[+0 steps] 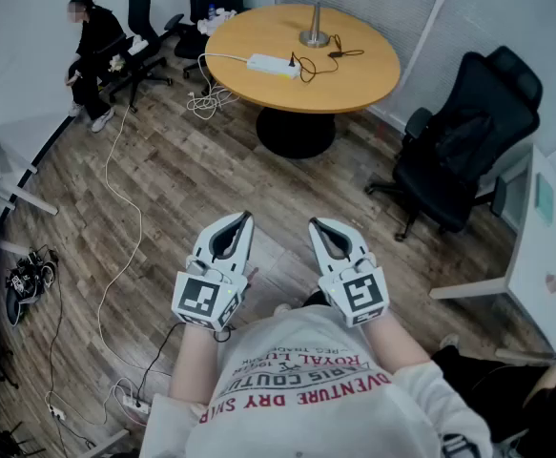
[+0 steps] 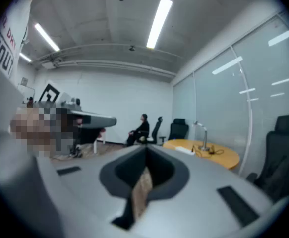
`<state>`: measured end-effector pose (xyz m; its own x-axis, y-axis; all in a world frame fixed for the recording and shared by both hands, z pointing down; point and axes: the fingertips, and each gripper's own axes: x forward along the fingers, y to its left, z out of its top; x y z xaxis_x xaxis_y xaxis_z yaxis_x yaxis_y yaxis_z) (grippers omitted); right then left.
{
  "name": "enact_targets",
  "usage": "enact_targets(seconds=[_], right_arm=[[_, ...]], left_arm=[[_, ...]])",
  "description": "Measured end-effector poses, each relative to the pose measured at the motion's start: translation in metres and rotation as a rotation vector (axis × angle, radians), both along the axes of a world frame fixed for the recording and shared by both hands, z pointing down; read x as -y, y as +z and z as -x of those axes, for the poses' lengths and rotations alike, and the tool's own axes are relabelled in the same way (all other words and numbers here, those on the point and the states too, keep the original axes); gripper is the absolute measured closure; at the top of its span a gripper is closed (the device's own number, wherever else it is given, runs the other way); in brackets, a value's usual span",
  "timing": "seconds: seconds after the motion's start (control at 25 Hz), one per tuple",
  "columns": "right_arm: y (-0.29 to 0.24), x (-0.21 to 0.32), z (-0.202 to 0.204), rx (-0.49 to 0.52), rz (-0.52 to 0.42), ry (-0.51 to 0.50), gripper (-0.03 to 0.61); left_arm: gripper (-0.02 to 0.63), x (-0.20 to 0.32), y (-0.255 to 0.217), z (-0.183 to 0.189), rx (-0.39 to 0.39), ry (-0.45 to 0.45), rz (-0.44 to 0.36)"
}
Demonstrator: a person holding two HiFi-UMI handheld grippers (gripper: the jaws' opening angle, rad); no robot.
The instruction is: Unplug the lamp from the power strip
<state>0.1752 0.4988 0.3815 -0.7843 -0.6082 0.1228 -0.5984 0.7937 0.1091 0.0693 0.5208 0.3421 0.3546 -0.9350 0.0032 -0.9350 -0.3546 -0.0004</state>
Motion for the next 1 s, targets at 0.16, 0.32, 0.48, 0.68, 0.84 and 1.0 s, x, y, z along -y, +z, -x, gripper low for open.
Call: enact_targets(seconds=[0.16, 0.32, 0.48, 0.68, 0.84, 1.0], right_arm=[[0.002, -0.001, 0.004, -0.006, 0.006, -0.005, 0.549], [0.004, -0.001, 0.005, -0.008, 0.016, -0.006, 0.549], [0.006, 0.000, 0.009, 0.000, 0.028, -0.006, 0.549], [0.014, 0.003, 0.014, 0.009, 0.061, -0.007, 0.549], [0.019, 0.012, 0.019, -0.004, 0.085, -0.011, 0.549], [0.026, 0.026, 0.027, -0.009, 0.118, -0.011, 0.548]], left_arm=[[0.586, 0.000, 0.000, 0.004, -0.014, 0.000, -0.004], [0.586, -0.001, 0.001, 0.003, -0.024, 0.000, 0.001], [0.586, -0.003, 0.002, 0.007, -0.036, -0.006, -0.003], [0.586, -0.003, 0.008, 0.016, -0.060, -0.019, 0.007], [0.586, 0.004, 0.010, 0.022, -0.076, -0.026, 0.021], [0.586, 0.015, 0.016, 0.030, -0.078, -0.034, 0.036]])
